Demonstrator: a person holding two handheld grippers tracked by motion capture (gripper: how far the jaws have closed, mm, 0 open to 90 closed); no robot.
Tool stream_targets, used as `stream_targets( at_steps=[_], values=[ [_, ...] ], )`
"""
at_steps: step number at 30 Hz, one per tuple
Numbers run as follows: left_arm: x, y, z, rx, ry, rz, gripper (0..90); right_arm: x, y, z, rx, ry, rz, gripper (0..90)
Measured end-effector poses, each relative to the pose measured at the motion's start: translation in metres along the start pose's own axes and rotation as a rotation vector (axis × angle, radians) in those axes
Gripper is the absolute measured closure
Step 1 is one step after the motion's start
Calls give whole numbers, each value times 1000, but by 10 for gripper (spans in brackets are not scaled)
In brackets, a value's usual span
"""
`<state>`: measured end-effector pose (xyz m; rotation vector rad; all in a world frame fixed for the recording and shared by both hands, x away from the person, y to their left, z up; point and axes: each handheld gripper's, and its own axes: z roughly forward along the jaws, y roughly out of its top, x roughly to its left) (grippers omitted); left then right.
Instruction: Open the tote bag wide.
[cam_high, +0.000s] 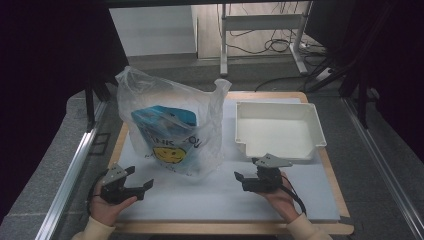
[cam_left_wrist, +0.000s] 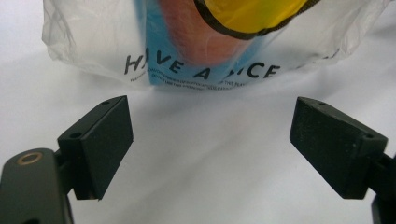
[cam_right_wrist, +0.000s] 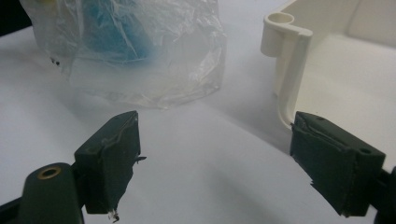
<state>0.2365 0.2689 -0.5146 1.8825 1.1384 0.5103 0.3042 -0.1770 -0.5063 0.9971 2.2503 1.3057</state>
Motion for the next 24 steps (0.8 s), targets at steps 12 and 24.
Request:
stream_targets(
  at_steps=[12, 24],
  values=[
    [1, 0, -2, -1, 14, -10, 166, -5, -6, 2, 21, 6, -26, 190],
    [1, 1, -6, -9, -20, -2, 153, 1, -4, 0, -6, 9, -14, 210]
  ],
)
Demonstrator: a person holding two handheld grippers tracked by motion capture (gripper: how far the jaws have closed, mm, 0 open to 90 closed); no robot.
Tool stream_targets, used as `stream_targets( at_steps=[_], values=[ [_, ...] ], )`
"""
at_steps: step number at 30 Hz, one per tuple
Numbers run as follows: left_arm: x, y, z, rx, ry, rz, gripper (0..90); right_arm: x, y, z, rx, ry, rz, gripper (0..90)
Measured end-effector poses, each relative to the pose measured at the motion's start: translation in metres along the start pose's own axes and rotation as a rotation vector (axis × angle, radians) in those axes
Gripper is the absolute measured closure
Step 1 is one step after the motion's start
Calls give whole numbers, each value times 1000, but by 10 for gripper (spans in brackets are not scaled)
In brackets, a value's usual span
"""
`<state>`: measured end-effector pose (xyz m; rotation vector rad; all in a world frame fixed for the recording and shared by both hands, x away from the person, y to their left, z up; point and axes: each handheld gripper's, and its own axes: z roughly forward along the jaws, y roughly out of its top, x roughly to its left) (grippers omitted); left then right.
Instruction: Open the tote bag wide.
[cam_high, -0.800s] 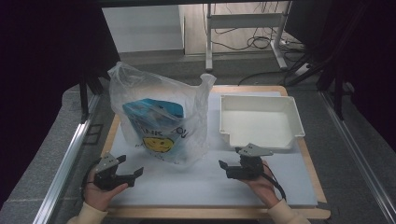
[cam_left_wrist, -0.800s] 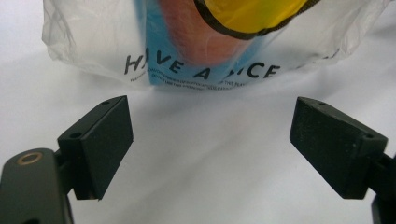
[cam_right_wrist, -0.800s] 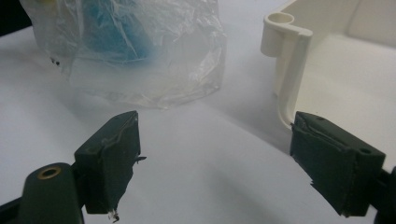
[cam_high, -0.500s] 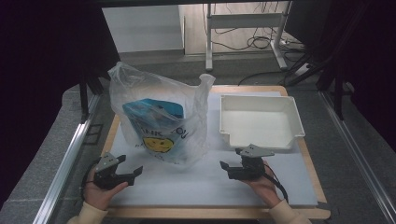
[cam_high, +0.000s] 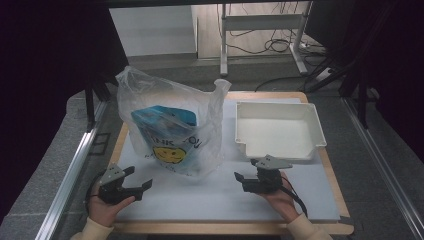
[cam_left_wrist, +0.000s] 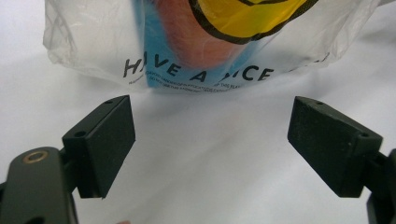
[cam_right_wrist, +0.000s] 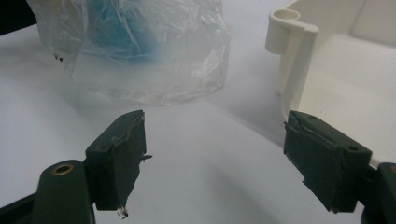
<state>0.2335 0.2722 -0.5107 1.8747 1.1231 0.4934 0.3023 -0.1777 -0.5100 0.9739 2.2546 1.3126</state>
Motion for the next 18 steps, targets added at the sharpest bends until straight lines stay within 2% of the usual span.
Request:
stream_targets(
  at_steps=[5, 8, 12, 14, 18],
  values=[
    [0, 2, 2, -18, 19, 12, 144, -2, -6, 1, 37, -9, -2, 210],
    [-1, 2, 3, -20, 20, 21, 139, -3, -7, 1, 36, -9, 3, 210],
    [-1, 4, -1, 9, 7, -14, 167, -1, -6, -1, 33, -9, -6, 210],
    [0, 6, -5, 10, 1, -7, 187, 0, -6, 1, 38, -7, -8, 210],
    [1, 13, -11, -17, 5, -9, 187, 1, -7, 0, 43, -8, -10, 210]
  ],
)
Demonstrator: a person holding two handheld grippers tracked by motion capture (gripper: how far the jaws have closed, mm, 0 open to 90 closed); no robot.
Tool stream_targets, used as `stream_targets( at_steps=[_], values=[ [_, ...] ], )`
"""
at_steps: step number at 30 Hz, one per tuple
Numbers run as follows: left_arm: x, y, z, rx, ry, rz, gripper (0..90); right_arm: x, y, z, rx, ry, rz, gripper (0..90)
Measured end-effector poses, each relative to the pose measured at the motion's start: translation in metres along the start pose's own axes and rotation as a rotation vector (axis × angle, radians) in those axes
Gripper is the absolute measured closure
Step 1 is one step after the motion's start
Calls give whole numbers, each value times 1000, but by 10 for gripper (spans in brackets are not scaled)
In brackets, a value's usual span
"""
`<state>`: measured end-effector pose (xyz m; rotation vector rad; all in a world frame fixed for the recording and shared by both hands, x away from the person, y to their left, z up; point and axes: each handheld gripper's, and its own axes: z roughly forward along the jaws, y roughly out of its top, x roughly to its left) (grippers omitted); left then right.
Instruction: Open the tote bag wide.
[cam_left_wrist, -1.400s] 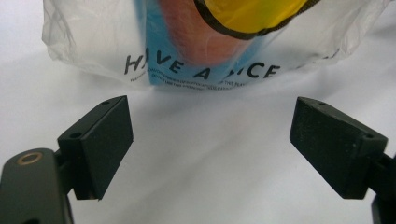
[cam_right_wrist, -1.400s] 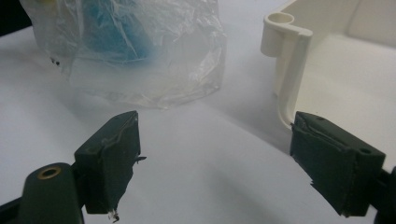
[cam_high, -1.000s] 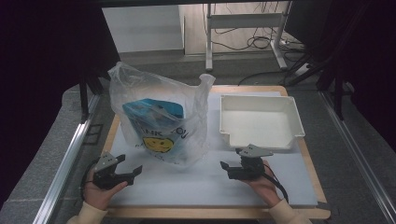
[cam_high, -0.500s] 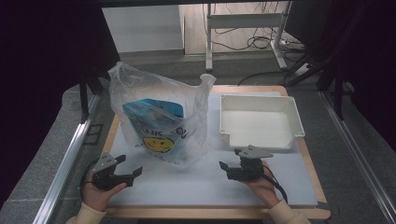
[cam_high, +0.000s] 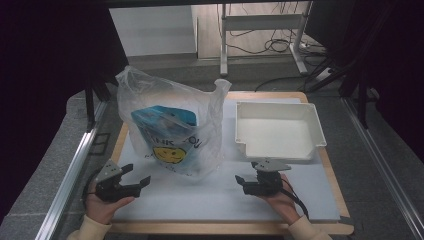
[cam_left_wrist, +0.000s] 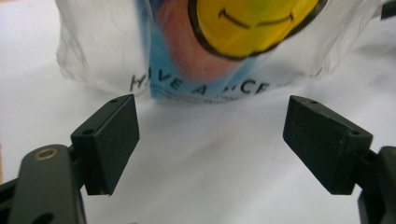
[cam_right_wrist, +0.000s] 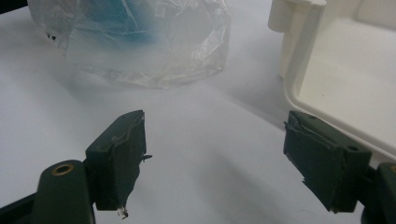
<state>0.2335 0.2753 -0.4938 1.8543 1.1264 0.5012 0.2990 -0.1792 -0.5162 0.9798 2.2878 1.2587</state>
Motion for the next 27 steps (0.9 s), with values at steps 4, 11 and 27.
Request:
stream_targets(
  at_steps=[4, 11, 27],
  values=[
    [3, 8, -4, -10, 12, -17, 206, 0, 0, -1, -2, 1, 2, 211],
    [8, 24, -16, -48, 30, -50, 284, 1, 0, -1, 5, -2, 4, 212],
    [23, 71, -45, -164, 56, -64, 314, 5, 0, -4, 9, -19, -23, 216]
  ],
)
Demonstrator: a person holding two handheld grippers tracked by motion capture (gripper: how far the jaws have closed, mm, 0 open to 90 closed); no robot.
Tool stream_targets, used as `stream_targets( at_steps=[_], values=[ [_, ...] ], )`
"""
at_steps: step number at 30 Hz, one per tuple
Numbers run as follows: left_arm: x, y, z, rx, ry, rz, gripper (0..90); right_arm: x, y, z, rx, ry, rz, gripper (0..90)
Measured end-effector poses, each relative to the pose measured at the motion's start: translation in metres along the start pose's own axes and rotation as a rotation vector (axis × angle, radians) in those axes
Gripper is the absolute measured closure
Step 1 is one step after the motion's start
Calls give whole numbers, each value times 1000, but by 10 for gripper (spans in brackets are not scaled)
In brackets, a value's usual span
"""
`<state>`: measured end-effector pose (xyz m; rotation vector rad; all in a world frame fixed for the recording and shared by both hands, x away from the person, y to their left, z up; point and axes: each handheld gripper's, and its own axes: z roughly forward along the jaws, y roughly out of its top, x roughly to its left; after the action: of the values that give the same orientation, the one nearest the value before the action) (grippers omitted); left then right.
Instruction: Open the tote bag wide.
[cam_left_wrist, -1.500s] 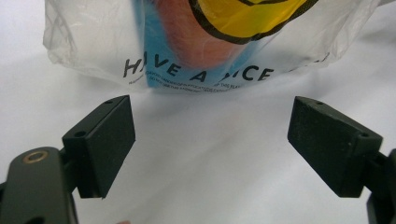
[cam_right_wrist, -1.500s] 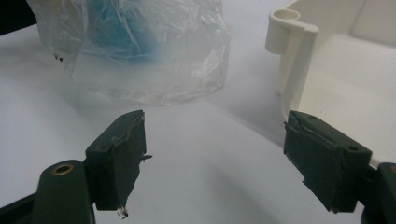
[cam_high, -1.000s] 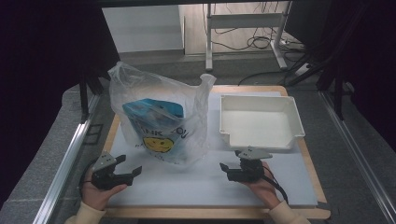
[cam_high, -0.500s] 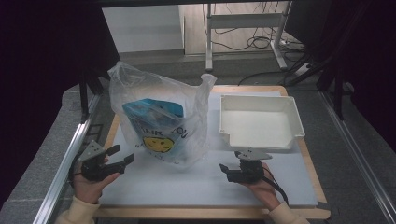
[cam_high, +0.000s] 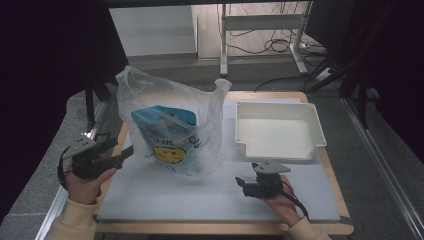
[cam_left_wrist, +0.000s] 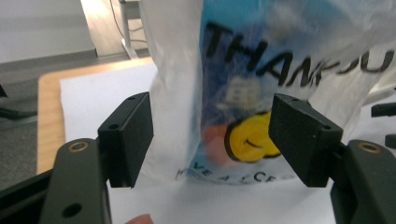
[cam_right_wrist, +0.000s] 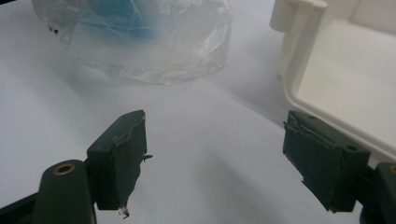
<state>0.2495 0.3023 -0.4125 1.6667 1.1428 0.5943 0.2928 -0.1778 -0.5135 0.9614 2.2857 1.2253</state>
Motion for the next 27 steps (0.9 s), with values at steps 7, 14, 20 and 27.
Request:
stream_targets(
  at_steps=[7, 14, 20, 27],
  values=[
    [5, 18, -2, -3, -3, 6, 326, -1, 0, -4, -4, -21, 8, 215],
    [14, 32, -6, -9, 11, -3, 325, -3, -1, -4, 3, -23, 8, 216],
    [17, 47, 0, -10, 11, 9, 317, -4, -2, -5, 3, -32, 7, 216],
    [26, 61, 14, -6, -13, 37, 278, -5, -1, -1, 9, -29, -3, 216]
  ],
)
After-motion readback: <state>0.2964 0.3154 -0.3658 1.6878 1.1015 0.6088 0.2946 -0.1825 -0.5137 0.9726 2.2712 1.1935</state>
